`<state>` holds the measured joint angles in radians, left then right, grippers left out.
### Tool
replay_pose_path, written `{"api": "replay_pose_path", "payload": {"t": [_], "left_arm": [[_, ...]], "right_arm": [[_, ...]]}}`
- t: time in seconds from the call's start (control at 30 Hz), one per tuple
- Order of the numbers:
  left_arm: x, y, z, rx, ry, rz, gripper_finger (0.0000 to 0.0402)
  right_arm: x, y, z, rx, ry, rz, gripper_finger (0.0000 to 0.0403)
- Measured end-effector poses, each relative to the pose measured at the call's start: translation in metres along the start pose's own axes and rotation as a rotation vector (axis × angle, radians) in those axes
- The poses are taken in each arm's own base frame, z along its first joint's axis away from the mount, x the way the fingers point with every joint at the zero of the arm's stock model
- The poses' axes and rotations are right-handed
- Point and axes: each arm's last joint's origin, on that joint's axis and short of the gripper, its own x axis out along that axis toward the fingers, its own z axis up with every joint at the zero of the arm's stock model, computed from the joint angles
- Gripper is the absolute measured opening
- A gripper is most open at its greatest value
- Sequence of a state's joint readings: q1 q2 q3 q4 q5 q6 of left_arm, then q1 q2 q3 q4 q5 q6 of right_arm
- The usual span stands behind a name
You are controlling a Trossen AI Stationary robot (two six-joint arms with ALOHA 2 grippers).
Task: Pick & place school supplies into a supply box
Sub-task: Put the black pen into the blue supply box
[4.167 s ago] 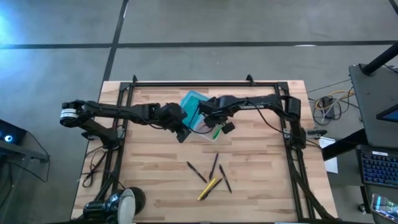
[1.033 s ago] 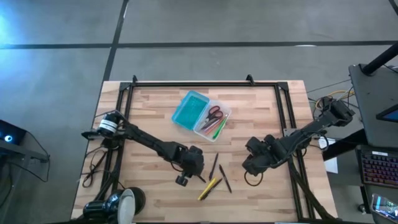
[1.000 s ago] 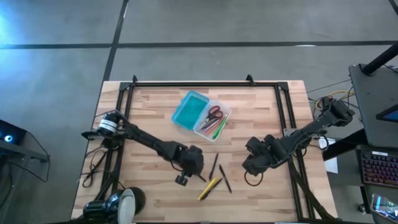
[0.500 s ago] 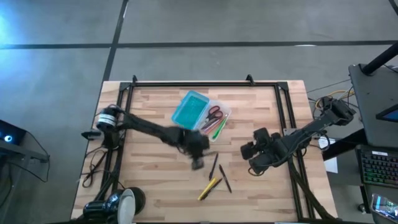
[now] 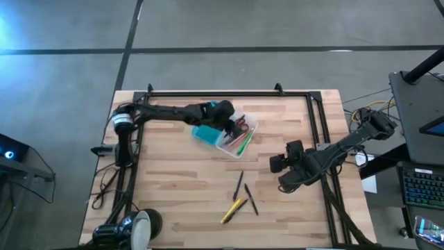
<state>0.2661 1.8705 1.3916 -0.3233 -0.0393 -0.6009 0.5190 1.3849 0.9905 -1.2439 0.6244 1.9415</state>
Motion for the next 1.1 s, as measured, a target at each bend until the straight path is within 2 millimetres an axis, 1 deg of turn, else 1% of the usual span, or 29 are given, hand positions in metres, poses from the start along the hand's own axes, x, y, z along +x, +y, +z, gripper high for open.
{"api": "replay_pose_path", "payload": {"t": [0.03,0.1,0.27,0.33,0.4,0.5,0.57,0.63,0.77,0.87,0.97,1.1], "left_arm": [[0.005,0.006,0.001,-0.04,0.019,-0.019,0.0017],[0.012,0.012,0.002,-0.099,0.054,-0.059,0.0032],[0.023,0.014,-0.005,-0.103,0.071,-0.015,0.0067],[0.022,0.013,-0.006,-0.1,0.072,-0.016,0.0074],[0.017,0.012,-0.006,-0.094,0.089,-0.006,0.0077],[0.009,0.008,-0.009,-0.064,0.113,0.001,0.0078],[0.0,0.0,-0.013,-0.004,0.122,-0.012,0.0079],[-0.014,-0.015,-0.016,0.092,0.106,-0.061,0.0079],[-0.039,-0.046,-0.03,0.254,0.092,-0.136,0.0079],[-0.051,-0.063,-0.042,0.273,0.076,-0.139,0.008],[-0.064,-0.079,-0.054,0.265,0.07,-0.166,0.008],[-0.078,-0.099,-0.071,0.254,0.049,-0.192,0.008]], "right_arm": [[0.0,0.0,0.0,0.0,0.006,-0.001,0.0194],[0.001,0.0,-0.001,-0.01,0.021,-0.011,0.0194],[0.002,0.001,-0.003,-0.038,0.053,-0.025,0.0194],[0.002,0.001,-0.004,-0.062,0.07,-0.029,0.0194],[0.002,0.0,-0.004,-0.093,0.079,-0.03,0.0194],[0.002,0.005,-0.006,-0.195,0.095,0.017,0.0194],[0.003,0.012,-0.009,-0.272,0.127,0.083,0.0194],[0.009,0.017,-0.012,-0.318,0.183,0.125,0.0194],[0.028,0.025,-0.018,-0.298,0.319,0.13,0.0194],[0.036,0.034,-0.019,-0.26,0.383,0.141,0.0194],[0.036,0.045,-0.021,-0.261,0.385,0.163,0.0194],[0.039,0.059,-0.033,-0.309,0.402,0.144,0.0194]]}}
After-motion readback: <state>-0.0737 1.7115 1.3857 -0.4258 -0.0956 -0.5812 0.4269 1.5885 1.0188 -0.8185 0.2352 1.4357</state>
